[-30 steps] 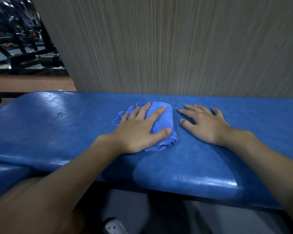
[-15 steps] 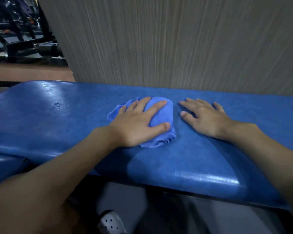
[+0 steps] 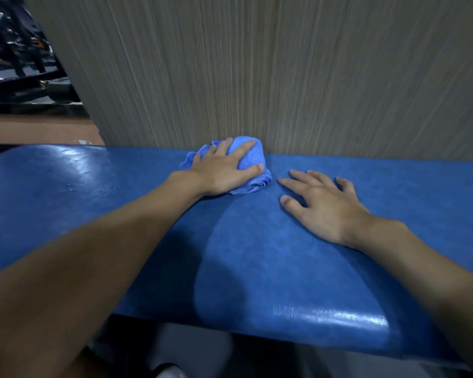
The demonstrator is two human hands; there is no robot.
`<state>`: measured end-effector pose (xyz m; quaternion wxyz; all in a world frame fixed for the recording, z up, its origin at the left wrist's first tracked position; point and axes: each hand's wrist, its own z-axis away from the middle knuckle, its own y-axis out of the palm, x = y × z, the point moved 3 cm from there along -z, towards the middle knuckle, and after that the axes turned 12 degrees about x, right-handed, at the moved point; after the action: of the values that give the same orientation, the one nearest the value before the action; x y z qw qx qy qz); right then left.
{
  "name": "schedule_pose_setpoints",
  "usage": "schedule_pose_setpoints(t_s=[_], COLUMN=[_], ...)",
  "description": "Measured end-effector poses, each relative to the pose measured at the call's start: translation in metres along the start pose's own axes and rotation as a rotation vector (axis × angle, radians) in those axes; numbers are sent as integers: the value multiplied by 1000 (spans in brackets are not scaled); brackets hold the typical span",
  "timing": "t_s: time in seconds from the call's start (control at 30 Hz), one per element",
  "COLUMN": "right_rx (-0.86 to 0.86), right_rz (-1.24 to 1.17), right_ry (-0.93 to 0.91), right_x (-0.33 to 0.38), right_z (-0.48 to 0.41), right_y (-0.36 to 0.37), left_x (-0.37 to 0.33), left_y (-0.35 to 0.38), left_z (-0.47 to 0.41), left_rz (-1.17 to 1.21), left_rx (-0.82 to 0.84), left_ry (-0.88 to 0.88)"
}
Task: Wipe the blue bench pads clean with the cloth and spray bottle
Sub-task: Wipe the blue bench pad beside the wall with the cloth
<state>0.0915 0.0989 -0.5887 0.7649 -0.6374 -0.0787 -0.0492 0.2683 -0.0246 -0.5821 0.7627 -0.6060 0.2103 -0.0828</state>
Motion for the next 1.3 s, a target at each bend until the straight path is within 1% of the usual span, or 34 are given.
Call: schedule_pose_setpoints(t_s=[0.1,0.27,0.4,0.5,0.57,0.67,0.77,0.83,0.97,1.1,1.2,1.3], right_rx=[-3,-3,24,43,20,-18,26,53,28,14,3,3], right_rz=[-8,-20,-22,22,17,-19,-9,7,32,36,26,11], right_ry=[-3,0,-7,-12,-45,-61,-19,4,-1,-7,-10,-9], right_x=[0,1,3,9,15,19,16,14,14,13,13,12], right_z=[1,3,6,7,6,2,-4,-8,-10,-9,-9,-8], right_y=[0,-2,-3,-9,-14,-16,-9,-3,1,2,2,2], left_x=[-4,-5,-2,-1,-1,0,4,8,16,17,18,19], left_y=[6,24,36,40,40,37,31,26,11,-3,-5,-1], left_z=[29,103,154,175,179,169,142,116,56,4,-10,-1], left_rz=[3,-39,-81,-77,-66,-83,-78,-42,-26,8,12,12], left_rx=[-5,0,-24,-48,-54,-52,-25,-16,-49,-33,-35,-25], left_ry=[20,75,105,134,142,139,111,90,56,-7,-20,-13])
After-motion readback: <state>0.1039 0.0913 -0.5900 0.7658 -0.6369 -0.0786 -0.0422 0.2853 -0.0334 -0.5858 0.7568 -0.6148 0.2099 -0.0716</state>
